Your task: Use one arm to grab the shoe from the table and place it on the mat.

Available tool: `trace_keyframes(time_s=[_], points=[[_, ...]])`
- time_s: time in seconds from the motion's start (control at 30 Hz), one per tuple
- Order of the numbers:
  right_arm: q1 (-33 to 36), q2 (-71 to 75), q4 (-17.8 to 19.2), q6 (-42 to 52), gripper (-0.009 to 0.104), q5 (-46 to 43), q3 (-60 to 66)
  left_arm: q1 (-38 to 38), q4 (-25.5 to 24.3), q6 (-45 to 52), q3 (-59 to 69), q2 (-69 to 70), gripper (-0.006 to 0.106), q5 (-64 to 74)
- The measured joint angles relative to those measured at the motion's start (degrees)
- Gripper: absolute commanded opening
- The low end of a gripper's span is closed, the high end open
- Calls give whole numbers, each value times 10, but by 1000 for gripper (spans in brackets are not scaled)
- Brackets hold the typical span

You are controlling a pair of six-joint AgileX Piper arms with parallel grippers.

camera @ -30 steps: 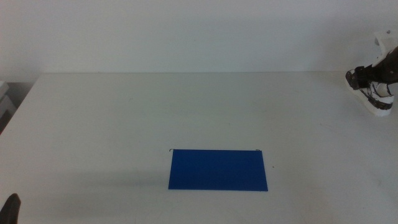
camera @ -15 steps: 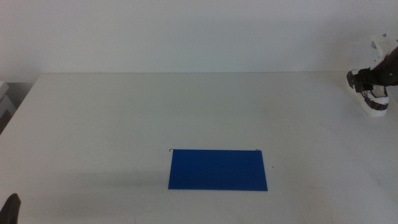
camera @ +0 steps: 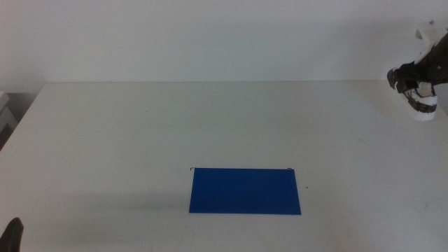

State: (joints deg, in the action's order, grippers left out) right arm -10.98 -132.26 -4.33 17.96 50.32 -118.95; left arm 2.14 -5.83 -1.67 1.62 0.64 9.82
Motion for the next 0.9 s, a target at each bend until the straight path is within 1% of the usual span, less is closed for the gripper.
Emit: trace_keyframes(time_s=[0.27, 0.43, 0.63, 0.77, 0.9], points=[[19, 114, 4, -10, -1, -31, 113, 0, 0, 0, 0, 0, 93, 0], [49, 170, 5, -32, -1, -29, 147, 0, 0, 0, 0, 0, 93, 0], [109, 207, 7, -65, -1, 7, 152, 0, 0, 0, 0, 0, 93, 0], [163, 215, 11, -98, -1, 33, 153, 0, 0, 0, 0, 0, 93, 0], [222, 219, 28, -134, -1, 51, 153, 0, 0, 0, 0, 0, 93, 0]])
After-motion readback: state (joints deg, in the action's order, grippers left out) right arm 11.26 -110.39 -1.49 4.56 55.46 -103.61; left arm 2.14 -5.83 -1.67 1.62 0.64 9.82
